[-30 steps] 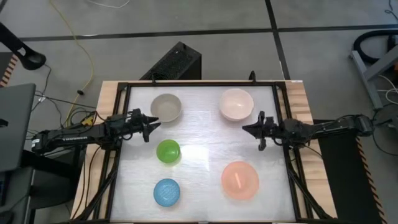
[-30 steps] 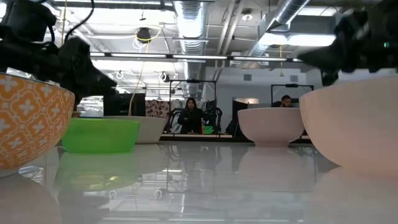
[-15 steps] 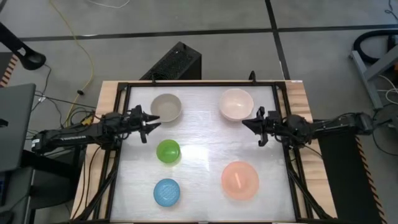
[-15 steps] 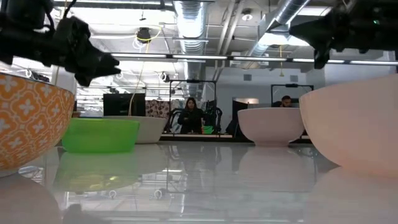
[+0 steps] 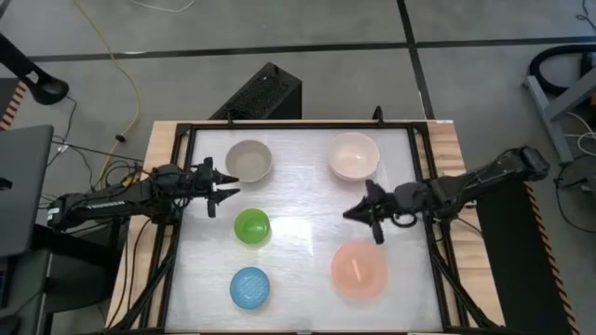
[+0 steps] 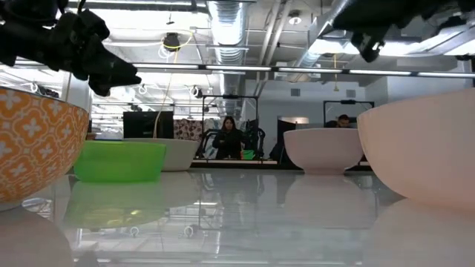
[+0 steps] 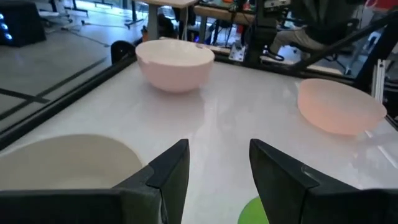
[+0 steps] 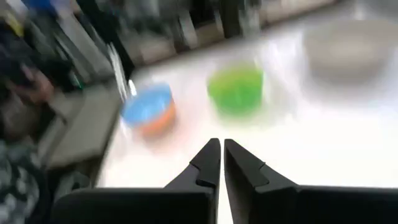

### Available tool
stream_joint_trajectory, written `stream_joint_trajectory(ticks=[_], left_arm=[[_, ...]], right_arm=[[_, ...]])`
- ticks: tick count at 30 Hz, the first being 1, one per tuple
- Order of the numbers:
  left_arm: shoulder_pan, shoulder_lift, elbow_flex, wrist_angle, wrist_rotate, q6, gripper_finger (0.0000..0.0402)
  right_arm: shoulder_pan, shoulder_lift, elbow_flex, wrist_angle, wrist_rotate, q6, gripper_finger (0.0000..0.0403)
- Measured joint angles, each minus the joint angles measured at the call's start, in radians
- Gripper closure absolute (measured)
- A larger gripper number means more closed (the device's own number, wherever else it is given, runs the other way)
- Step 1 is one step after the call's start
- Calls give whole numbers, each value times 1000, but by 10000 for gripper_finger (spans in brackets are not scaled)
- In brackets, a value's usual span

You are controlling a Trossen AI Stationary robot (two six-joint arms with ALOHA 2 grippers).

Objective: Nest bowls inside each other
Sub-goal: Stack the pink bowl on the white bowl

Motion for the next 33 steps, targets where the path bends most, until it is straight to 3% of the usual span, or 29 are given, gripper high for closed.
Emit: stream_joint_trajectory(ticks=[6,14,20,26,33], left_arm=[[0,0,0,-6,-1,1,244],[0,0,0,28,-3,22,244],[0,0,0,76,-4,39,244],[0,0,0,85,-5,39,244],[0,0,0,84,-8,39,244]], right_arm=[[128,199,270,-471,86,204,316],[203,462,570,-905,103,354,213],[210,599,681,-1071,61,362,161],[210,667,684,-1176,11,362,161],[210,697,656,-1169,9,361,163]])
